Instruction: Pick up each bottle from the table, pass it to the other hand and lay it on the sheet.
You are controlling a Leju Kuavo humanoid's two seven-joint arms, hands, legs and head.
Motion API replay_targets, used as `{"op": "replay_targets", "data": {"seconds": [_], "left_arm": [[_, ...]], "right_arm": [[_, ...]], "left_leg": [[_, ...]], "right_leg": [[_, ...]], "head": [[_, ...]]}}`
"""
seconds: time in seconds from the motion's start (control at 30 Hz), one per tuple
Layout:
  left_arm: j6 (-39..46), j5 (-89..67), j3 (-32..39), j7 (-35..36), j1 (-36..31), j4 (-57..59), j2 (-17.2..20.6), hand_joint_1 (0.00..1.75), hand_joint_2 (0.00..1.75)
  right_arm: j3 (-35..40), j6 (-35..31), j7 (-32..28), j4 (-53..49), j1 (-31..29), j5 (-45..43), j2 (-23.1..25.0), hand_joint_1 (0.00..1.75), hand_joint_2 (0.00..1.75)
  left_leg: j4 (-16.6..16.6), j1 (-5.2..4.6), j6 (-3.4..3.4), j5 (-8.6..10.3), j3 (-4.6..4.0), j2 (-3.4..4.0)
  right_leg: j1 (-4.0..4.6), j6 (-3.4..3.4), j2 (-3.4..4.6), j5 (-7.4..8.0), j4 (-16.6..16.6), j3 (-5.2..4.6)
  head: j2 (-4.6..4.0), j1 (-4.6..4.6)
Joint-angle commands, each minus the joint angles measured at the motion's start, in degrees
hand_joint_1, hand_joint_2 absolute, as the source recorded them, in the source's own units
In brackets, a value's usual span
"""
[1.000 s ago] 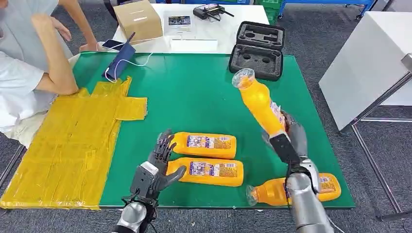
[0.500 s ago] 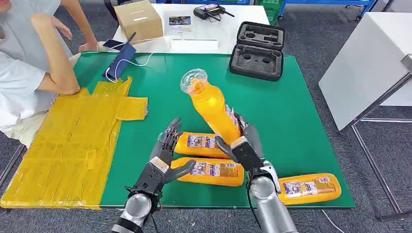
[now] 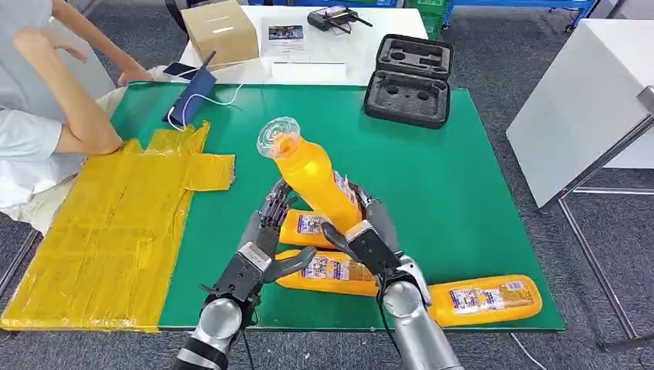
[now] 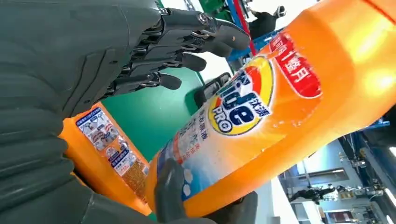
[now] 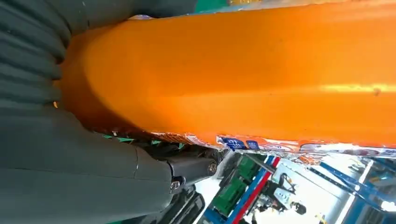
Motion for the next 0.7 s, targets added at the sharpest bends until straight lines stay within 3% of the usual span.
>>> {"op": "replay_targets", "data": {"seconds": [0.03, 0.43, 0.53, 0.7], "left_arm": [[-2.3, 1.0, -2.9, 1.8, -4.4, -0.8, 2.0, 0.0, 1.75], [-2.6, 3.4, -2.0, 2.6, -5.9, 3.8, 1.4, 0.0, 1.75], [-2.5, 3.9, -0.9, 2.6, -6.6, 5.3, 0.9, 0.0, 1.75], [-2.4, 4.5, 0.3, 2.4, -6.6, 5.5, 0.8, 0.0, 1.75]], "right_arm": [[0.1, 0.6, 0.2, 6.8, -3.4, -0.2, -0.2, 1.68, 1.75], [2.6, -0.4, 0.0, 10.5, -3.3, 2.1, 0.7, 1.66, 1.75], [3.9, 2.2, -0.8, 10.8, -3.0, 1.3, 0.7, 1.62, 1.75], [6.9, 2.9, -1.6, 9.1, -1.8, 2.4, 0.5, 1.69, 1.75]], "left_leg": [[0.0, 0.08, -0.16, -0.13, 0.25, 0.14], [-0.1, 0.09, -0.18, -0.14, 0.38, 0.12], [0.0, 0.08, -0.15, -0.12, 0.31, 0.15], [0.0, 0.06, -0.11, -0.06, 0.17, 0.09]], "right_leg": [[0.07, -0.15, 0.18, -0.09, 0.0, 0.26], [0.09, -0.16, 0.16, -0.1, -0.1, 0.39], [0.07, -0.13, 0.18, -0.07, -0.1, 0.31], [0.05, -0.09, 0.11, -0.03, -0.1, 0.16]], "head": [[0.0, 0.0], [0.0, 0.0], [0.0, 0.0], [0.0, -0.02]]}}
